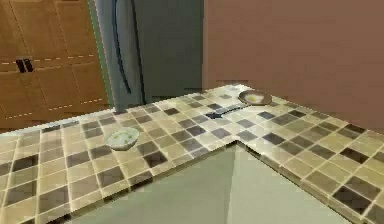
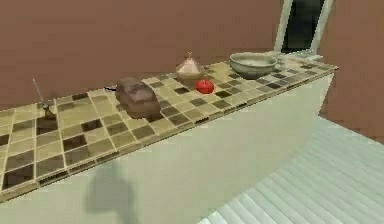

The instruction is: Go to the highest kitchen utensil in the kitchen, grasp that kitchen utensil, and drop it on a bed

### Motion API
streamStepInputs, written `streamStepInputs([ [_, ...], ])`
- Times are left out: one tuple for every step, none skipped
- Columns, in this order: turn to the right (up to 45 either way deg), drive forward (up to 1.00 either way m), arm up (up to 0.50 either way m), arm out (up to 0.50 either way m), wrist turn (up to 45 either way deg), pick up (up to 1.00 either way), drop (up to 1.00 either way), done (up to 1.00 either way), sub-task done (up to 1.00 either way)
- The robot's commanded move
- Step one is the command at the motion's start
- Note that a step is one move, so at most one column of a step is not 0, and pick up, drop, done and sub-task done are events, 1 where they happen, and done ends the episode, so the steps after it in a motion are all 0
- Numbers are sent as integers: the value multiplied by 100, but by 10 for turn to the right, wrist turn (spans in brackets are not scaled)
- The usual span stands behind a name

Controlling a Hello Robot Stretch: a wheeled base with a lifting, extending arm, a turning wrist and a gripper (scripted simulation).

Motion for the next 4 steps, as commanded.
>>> streamStepInputs([
  [-450, 0, 0, 0, 0, 0, 0, 0, 0],
  [-240, 0, 0, 0, 0, 0, 0, 0, 0],
  [450, 0, 0, 0, 0, 0, 0, 0, 0],
  [450, 0, 0, 0, 0, 0, 0, 0, 0],
])
